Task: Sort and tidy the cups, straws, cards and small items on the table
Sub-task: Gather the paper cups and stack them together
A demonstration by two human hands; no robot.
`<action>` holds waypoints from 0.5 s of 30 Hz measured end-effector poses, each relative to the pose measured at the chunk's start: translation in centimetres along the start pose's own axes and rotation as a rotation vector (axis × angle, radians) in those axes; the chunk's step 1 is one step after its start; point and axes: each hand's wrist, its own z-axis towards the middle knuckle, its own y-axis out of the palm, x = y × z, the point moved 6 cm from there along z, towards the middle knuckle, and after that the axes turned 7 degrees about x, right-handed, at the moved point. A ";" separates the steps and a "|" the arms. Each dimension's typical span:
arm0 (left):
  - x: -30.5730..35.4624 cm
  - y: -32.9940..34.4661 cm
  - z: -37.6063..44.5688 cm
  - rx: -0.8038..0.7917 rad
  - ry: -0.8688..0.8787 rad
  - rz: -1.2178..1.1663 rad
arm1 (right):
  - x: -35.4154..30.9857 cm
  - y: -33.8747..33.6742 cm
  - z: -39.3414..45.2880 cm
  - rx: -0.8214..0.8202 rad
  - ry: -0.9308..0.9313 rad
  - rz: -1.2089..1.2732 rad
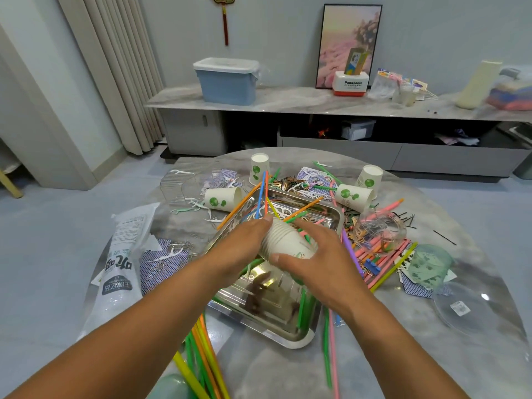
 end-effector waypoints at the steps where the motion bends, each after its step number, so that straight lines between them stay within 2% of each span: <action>1: -0.5 0.0 0.2 0.038 -0.082 -0.132 | 0.0 -0.5 0.2 0.045 0.042 0.104; 3: -1.3 0.3 0.3 0.083 -0.240 -0.353 | -0.3 -1.5 0.4 0.133 0.114 0.363; 5: -1.5 0.7 0.1 0.055 -0.286 -0.388 | -0.9 -2.1 0.6 0.178 0.090 0.482; 10: -1.1 1.9 -0.8 -0.048 -0.245 -0.196 | -1.3 -1.7 0.8 0.144 -0.026 0.445; 15: -1.5 2.7 -1.1 -0.222 -0.250 -0.003 | 0.3 -1.7 1.4 0.163 0.072 0.533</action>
